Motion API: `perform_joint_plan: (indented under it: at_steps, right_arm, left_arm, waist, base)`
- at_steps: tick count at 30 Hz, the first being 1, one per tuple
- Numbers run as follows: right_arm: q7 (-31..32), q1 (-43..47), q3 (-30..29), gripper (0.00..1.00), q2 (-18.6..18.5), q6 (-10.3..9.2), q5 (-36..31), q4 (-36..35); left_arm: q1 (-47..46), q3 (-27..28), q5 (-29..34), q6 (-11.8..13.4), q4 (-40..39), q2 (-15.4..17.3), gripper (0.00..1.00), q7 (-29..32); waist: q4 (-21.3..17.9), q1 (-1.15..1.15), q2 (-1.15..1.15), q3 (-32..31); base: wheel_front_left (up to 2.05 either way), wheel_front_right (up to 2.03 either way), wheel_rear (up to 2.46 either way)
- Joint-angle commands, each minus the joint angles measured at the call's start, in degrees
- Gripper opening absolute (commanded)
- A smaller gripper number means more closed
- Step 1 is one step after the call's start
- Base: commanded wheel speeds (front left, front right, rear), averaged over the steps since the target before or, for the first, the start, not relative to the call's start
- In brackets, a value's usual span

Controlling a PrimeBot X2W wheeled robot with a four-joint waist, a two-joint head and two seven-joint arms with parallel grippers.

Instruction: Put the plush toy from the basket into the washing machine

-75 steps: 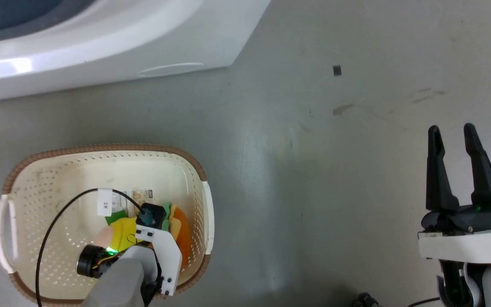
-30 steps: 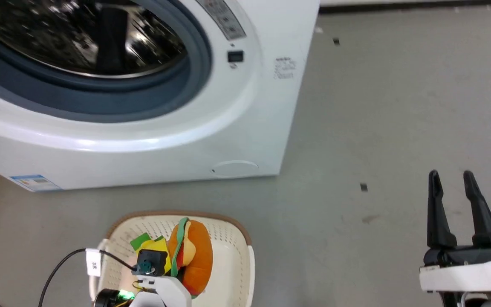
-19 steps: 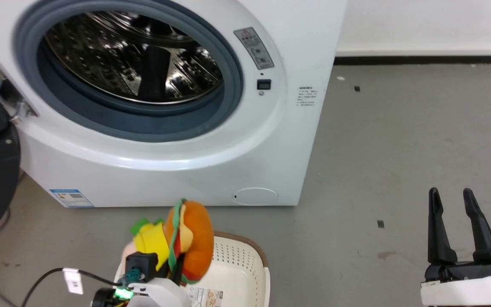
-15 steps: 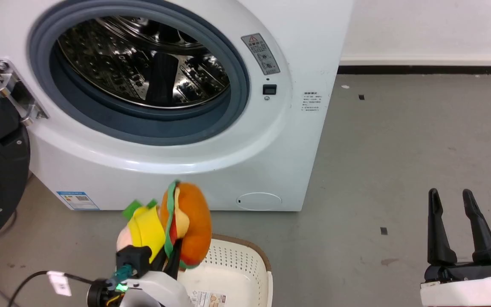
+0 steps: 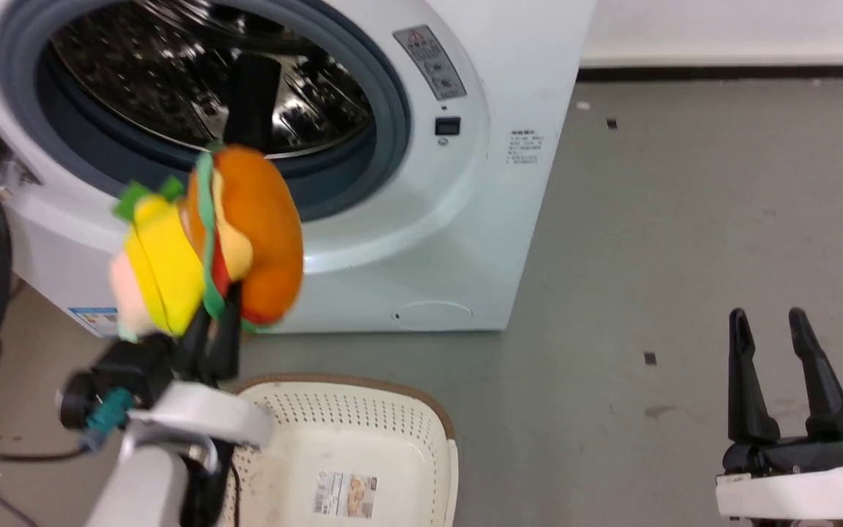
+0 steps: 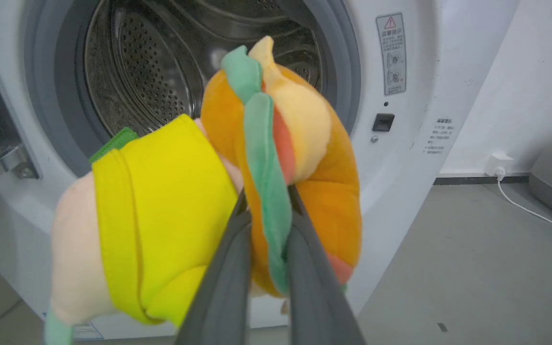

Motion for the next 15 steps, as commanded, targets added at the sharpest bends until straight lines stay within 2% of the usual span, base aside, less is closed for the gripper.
perform_joint_plan:
  at_steps: [1, 5, 9, 15]
  right_arm:
    - [-0.2, -1.3, 0.1, 1.00, 0.0, -0.03, -0.1, -0.5]
    - [-0.2, -2.9, 0.5, 1.00, 0.0, -0.03, -0.4, -1.6]
    - [-0.2, -4.9, 0.9, 1.00, 0.0, -0.03, -0.3, -2.6]
    - [-0.2, -7.9, 1.6, 1.00, 0.0, -0.03, 0.5, -3.7]
  left_arm:
    - [-2.2, 0.4, 0.4, -0.4, -0.6, 0.8, 0.00, -0.3]
    - [-7.9, 1.0, 0.9, -0.5, -1.5, 2.6, 0.00, 1.2]
    - [-14.3, 1.4, 1.0, -0.6, -1.6, 4.5, 0.00, 5.5]
    - [-25.1, 3.0, 0.6, -0.6, 2.3, 7.5, 0.00, 11.7]
  waist:
    - [-1.1, 0.01, 0.00, 2.2]
    - [-2.5, 0.01, 0.00, 6.2]
    - [-4.2, 0.01, 0.00, 10.9]
    - [-6.7, 0.01, 0.00, 17.7]
  base:
    - [0.00, 0.00, 0.00]
    - [0.00, 0.00, 0.00]
    - [0.00, 0.00, 0.00]
    - [0.00, 0.00, 0.00]
